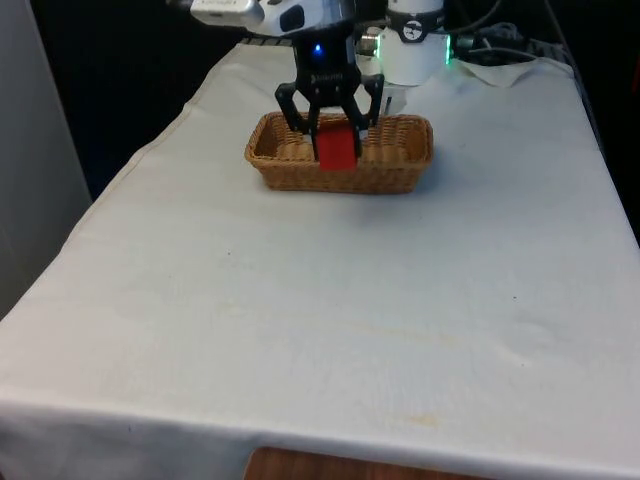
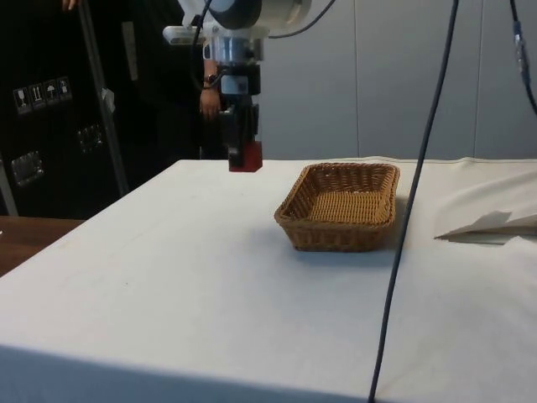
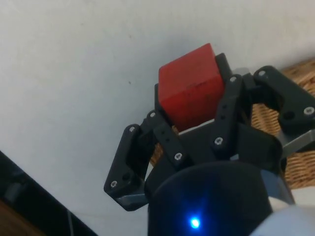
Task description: Pick up the cube and place it into the basket.
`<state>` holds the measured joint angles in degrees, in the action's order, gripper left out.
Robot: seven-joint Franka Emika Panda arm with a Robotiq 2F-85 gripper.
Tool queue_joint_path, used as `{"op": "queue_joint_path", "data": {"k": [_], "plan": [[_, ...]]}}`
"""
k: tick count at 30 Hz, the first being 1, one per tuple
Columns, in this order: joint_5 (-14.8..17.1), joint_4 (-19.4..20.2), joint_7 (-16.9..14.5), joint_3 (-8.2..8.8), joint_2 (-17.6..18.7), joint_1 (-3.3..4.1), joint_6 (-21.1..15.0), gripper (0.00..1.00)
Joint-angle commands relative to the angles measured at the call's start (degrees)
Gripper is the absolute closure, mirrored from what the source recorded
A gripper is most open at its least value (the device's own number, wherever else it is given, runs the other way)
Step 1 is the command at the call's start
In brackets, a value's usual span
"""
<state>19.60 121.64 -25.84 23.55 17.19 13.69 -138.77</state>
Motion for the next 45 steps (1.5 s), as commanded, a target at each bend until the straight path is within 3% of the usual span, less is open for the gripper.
{"op": "queue_joint_path", "data": {"k": [1,27,35,42,43,45], "plan": [[-0.6,1.0,0.2,0.29,-0.8,0.29,-0.9,0.98],[-0.5,14.8,-2.5,1.09,-14.0,0.0,-2.6,0.98],[-1.5,18.3,-2.8,1.49,-17.2,-0.06,-3.8,0.98],[-5.6,21.4,-2.5,1.83,-19.4,-0.17,-6.1,0.98],[-4.4,20.9,-3.0,1.83,-19.1,-0.06,-5.2,0.98],[-6.4,21.9,-2.5,1.89,-19.7,-0.23,-6.4,0.98]]}}
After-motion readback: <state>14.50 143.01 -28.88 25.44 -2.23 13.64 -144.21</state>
